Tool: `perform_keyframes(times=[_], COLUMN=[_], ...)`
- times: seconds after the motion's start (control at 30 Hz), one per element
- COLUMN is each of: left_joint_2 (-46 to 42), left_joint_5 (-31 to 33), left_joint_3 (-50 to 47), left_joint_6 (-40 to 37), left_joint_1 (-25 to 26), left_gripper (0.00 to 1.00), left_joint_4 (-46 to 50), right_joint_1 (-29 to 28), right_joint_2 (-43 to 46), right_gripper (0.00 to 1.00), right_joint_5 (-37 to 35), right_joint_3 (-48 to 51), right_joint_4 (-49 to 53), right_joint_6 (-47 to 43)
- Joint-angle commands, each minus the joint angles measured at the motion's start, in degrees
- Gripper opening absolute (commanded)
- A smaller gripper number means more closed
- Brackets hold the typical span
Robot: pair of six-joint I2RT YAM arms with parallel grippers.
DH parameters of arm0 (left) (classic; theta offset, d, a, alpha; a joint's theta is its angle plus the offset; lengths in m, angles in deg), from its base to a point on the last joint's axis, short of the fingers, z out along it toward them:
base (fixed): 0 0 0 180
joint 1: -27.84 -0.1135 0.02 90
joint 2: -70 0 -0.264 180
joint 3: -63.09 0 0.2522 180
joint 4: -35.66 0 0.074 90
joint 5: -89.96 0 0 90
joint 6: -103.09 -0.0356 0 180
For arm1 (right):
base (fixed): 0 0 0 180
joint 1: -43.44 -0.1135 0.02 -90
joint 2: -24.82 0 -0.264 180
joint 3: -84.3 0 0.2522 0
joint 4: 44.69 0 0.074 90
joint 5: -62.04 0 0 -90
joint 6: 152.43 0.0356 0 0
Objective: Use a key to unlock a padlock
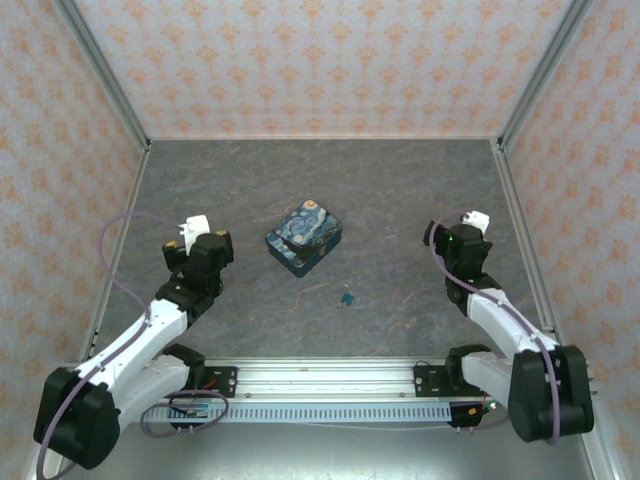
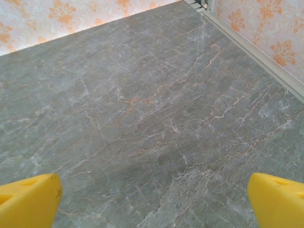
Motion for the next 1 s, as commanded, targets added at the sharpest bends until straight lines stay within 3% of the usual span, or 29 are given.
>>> perform_keyframes(times=[0.0,0.3,0.47,0.53,0.6,0.67,0.97], left_joint_2=[2.6,9.9,15.4,16.7,17.5,18.6,22.0], left_joint_5=[1.0,-5.1,-6.5,-7.5,-7.9,-8.7,-13.0], left_joint_3=[0.0,-2.0,-2.5,-2.0,-1.9,-1.8,-2.2], left_joint_6=[-3.4,-3.7,-2.9,-3.6,-3.9,-4.3,-7.9], left_joint_1=[-1.8,-7.2,-9.3,-9.5,-9.7,-10.1,-11.4], left_gripper=[1.0,1.0,1.0,1.0,1.0,1.0,1.0], left_joint_4=[-7.8,-17.0,-22.2,-23.0,-24.8,-26.8,-34.8], right_joint_1=[0.6,2.8,6.8,6.9,6.9,6.9,6.9], right_joint_2=[-4.8,-14.8,-26.2,-23.4,-25.5,-24.8,-25.2], right_gripper=[0.99,0.99,0.99,0.99,0.99,0.99,0.99], right_joint_5=[-0.4,4.8,7.8,8.4,8.6,9.9,10.0], right_joint_3=[3.0,0.8,5.8,3.2,2.1,-0.8,-0.5], right_joint_4=[-13.2,-23.6,-44.5,-34.8,-36.0,-28.9,-30.6], right_joint_6=[-2.6,-8.5,-5.4,-5.7,-5.7,-6.4,-6.5])
